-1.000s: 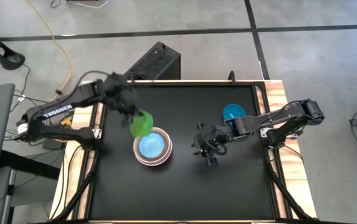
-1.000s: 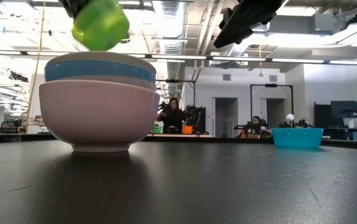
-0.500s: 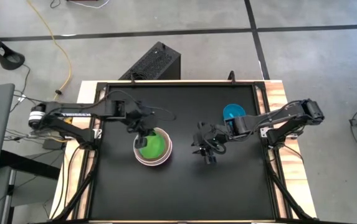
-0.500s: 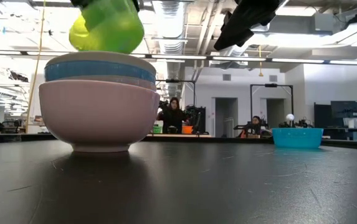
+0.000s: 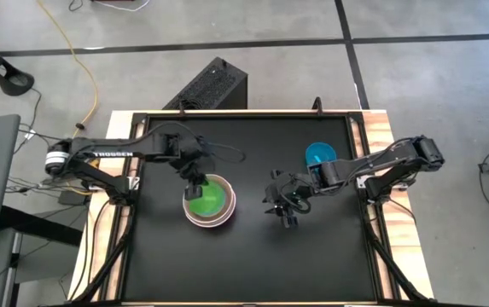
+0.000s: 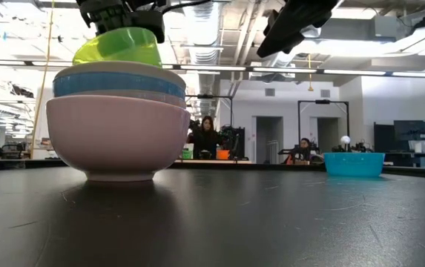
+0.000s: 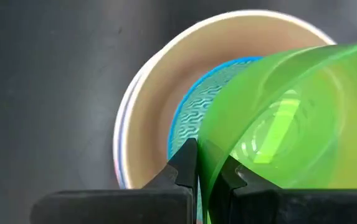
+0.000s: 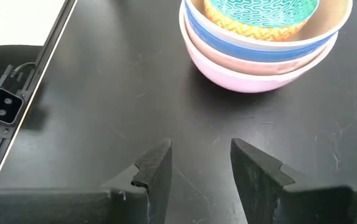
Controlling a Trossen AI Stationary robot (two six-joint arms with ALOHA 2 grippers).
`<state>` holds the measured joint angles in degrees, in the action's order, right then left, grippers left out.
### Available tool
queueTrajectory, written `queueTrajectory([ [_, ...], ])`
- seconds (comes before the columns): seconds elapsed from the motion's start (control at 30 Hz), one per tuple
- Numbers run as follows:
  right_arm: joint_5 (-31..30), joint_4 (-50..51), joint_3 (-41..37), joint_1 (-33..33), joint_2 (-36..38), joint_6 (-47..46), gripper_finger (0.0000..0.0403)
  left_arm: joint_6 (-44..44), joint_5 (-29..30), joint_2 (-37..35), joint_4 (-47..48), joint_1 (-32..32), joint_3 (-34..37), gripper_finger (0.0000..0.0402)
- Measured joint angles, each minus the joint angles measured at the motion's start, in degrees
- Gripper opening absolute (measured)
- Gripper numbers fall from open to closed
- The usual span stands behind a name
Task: Nest bowls inside each other
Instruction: Stack the green bowl on top of the blue pattern bowl
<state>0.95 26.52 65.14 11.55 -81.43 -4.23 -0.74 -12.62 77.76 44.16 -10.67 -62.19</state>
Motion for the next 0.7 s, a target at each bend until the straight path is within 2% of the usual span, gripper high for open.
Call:
queueTrajectory([
  [0.33, 0.0, 0.22, 0.0, -0.07, 0.0, 0.15, 0.0178, 0.03, 0.97, 1.25, 1.36, -0.01, 0.04, 0.0012],
  [0.7, 0.02, 0.45, 0.0, -0.07, 0.0, 0.13, 0.0178, -0.68, 1.37, 1.29, 1.87, 0.56, 0.04, 0.0088],
])
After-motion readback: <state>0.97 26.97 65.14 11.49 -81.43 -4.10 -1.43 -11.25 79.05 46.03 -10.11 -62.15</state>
